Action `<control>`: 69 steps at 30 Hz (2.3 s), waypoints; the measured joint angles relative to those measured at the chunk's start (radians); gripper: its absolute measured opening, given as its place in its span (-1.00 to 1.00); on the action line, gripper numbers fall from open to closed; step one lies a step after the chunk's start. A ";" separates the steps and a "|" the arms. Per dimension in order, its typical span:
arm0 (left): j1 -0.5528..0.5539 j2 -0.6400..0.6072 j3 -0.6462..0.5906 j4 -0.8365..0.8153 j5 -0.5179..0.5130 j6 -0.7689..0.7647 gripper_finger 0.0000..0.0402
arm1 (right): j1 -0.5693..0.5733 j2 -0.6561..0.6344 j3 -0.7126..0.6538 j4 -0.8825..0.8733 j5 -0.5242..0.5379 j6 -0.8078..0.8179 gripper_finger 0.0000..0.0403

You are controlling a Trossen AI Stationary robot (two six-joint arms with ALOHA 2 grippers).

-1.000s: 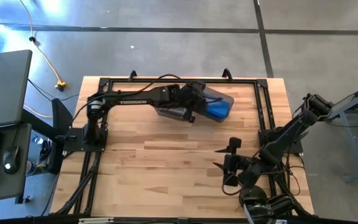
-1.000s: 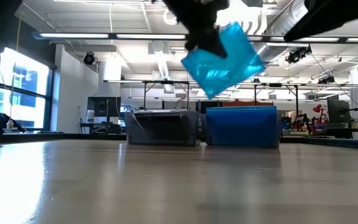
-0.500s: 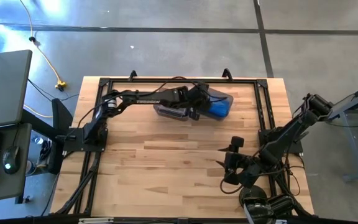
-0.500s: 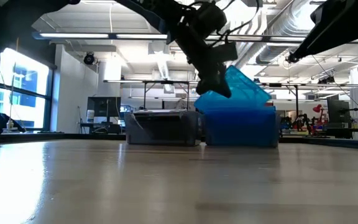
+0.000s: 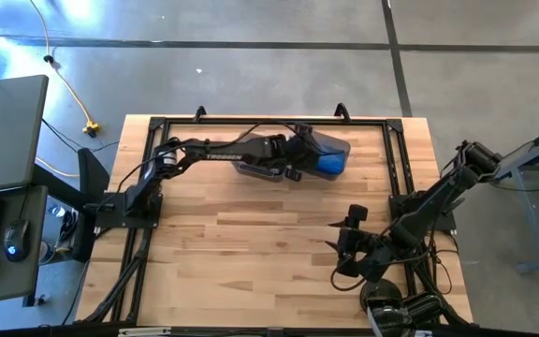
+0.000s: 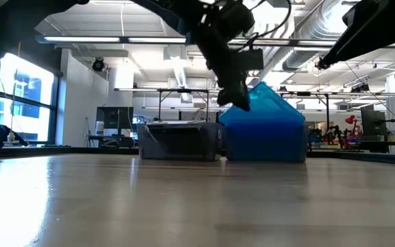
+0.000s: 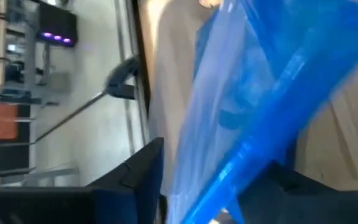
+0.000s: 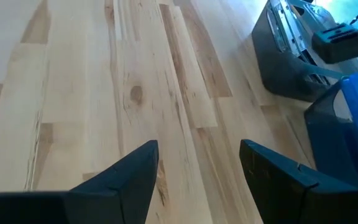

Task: Pick & place jewel cases by type
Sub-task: Put the blue CD case into the right black bin

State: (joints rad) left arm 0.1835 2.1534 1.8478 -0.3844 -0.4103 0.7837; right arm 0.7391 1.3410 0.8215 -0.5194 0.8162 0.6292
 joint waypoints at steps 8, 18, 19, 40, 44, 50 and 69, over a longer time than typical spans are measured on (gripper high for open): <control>-0.121 -0.008 0.178 -0.278 -0.339 -0.002 -0.07 | 0.000 0.000 0.000 0.004 0.000 0.002 0.11; -0.246 -0.009 0.419 -0.996 -0.530 -0.453 -0.07 | 0.000 0.000 0.000 -0.022 0.027 0.001 0.11; -0.247 -0.008 0.441 -1.077 -0.519 -0.524 -0.07 | 0.000 0.000 0.000 -0.033 0.045 0.000 0.11; -0.236 -0.457 -0.183 -1.079 -0.210 -1.222 -0.06 | -0.403 0.001 -0.168 0.125 0.285 -0.418 0.11; -0.284 -0.604 -0.459 -0.855 -0.208 -1.285 -0.06 | -0.505 0.001 -0.170 0.270 0.153 -0.623 0.11; -0.367 -0.771 -0.792 -0.486 -0.176 -1.290 -0.06 | -0.645 0.000 -0.170 0.437 0.061 -0.819 0.11; -0.387 -0.811 -0.995 -0.289 -0.100 -1.313 -0.06 | -0.801 0.000 -0.170 0.461 -0.093 -0.861 -0.38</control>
State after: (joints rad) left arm -0.2031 1.3422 0.8532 -0.6732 -0.5099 -0.5293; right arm -0.0614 1.3415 0.6518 -0.0582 0.7232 -0.2321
